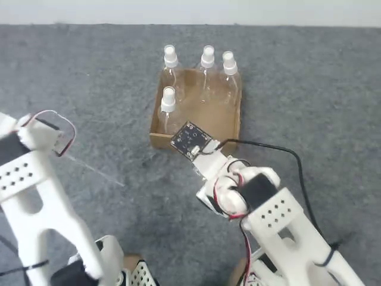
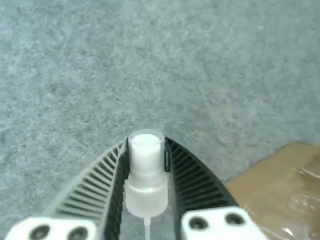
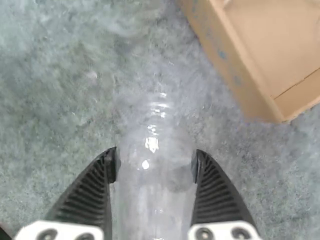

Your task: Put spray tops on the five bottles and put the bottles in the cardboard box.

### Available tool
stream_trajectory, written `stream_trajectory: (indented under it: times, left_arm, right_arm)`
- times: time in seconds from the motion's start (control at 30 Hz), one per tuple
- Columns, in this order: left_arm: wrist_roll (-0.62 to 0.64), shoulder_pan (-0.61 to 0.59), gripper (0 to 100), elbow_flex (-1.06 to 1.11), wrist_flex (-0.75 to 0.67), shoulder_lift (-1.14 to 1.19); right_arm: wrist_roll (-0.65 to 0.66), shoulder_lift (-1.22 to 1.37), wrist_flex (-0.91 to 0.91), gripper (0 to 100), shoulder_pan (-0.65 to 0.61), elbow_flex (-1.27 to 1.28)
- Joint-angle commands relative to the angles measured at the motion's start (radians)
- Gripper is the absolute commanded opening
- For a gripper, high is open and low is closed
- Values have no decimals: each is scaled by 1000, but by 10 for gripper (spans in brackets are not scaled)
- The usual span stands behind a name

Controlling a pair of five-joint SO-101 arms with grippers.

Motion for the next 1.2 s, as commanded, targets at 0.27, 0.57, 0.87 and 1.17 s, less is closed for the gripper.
stream_trajectory:
  times: [0.27,0.57,0.87,1.17]
  left_arm:
    - [83,138,12,-41,14,-201]
    - [137,186,12,-41,8,-281]
    - [138,198,12,-41,-14,-368]
    - [192,198,12,-41,-32,-430]
  right_arm:
    - [-11,-110,-73,13,13,26]
    - [-12,-110,-77,13,13,28]
    - [-12,-114,-77,7,13,26]
    - [-3,-277,-127,6,13,115]
